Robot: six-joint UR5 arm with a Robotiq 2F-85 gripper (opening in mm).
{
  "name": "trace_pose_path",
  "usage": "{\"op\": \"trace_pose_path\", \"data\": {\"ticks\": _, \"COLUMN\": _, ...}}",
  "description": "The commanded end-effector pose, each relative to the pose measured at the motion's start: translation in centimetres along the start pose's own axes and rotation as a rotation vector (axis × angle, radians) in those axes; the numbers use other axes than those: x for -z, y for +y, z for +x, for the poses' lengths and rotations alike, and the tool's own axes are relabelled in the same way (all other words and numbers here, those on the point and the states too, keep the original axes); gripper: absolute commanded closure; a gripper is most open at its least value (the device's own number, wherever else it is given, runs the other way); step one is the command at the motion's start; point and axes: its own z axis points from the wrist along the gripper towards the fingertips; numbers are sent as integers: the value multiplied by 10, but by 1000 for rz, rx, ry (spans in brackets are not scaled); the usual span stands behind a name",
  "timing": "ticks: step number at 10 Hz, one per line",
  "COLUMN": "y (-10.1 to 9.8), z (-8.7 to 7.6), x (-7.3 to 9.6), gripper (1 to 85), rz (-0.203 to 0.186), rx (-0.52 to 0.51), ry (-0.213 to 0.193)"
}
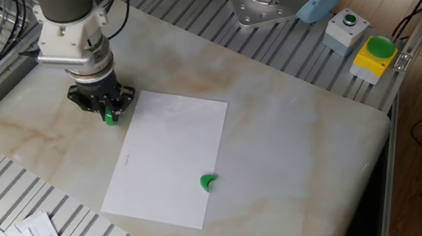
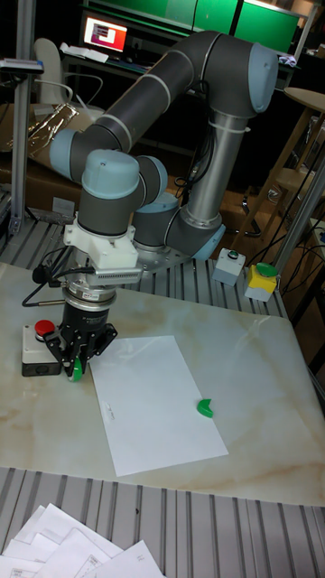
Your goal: Use the correction tape on paper
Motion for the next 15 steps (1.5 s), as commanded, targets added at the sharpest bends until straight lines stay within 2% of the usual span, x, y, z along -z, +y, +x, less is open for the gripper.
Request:
{"op": "trace_pose_path", "data": {"ticks": 1, "y": 7, "z": -5, "x": 2, "gripper": 700, "rz": -33, "rx": -11, "ry": -20}}
{"op": "trace_pose_path", "data": {"ticks": 5, "y": 9, "z": -9, "x": 3, "gripper": 643, "rz": -47, "rx": -11, "ry": -35}}
{"op": "trace_pose_path", "data": {"ticks": 9, "y": 16, "z": -2, "x": 3, "gripper": 637, "rz": -74, "rx": 1, "ry": -19}}
{"op": "trace_pose_path", "data": {"ticks": 12, "y": 16, "z": 0, "x": 3, "gripper": 537, "rz": -76, "rx": 22, "ry": -14}}
{"op": "trace_pose_path", "data": {"ticks": 15, "y": 16, "z": 0, "x": 3, "gripper": 517, "rz": -74, "rx": 32, "ry": -15}}
